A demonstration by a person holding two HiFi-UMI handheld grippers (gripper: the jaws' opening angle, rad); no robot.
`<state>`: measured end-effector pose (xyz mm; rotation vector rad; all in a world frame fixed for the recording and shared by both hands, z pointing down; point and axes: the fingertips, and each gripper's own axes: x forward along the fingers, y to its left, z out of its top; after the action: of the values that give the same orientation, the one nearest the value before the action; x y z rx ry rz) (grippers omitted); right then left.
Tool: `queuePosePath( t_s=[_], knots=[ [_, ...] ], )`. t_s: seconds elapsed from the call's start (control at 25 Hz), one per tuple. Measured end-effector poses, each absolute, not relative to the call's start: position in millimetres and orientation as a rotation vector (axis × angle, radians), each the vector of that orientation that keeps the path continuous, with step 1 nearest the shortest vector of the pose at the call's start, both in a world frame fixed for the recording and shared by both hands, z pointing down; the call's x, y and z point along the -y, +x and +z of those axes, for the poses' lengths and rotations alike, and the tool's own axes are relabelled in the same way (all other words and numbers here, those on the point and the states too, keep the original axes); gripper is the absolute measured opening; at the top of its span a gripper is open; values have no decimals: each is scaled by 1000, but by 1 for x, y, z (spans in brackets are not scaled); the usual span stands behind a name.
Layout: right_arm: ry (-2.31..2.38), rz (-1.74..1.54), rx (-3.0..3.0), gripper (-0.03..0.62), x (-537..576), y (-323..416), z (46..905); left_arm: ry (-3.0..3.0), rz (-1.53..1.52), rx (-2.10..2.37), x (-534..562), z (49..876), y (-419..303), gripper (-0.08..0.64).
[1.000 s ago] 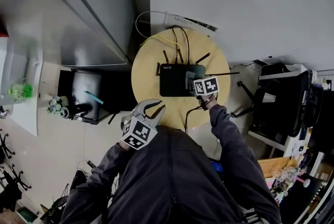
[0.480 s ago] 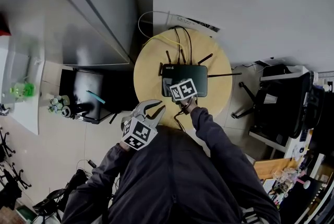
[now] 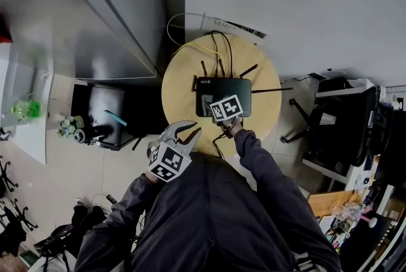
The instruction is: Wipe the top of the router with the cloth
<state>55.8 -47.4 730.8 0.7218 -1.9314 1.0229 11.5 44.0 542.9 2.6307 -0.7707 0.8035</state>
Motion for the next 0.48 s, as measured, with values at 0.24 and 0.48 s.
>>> queuePosePath(
  t_s=[0.24,0.48],
  knots=[
    [771,1040,1909,23,49,90,729,2639,808,753,-46,541,15,67],
    [830,1059,1883,23,50,129,730,2647,812,737,-48,542,17,67]
  ],
)
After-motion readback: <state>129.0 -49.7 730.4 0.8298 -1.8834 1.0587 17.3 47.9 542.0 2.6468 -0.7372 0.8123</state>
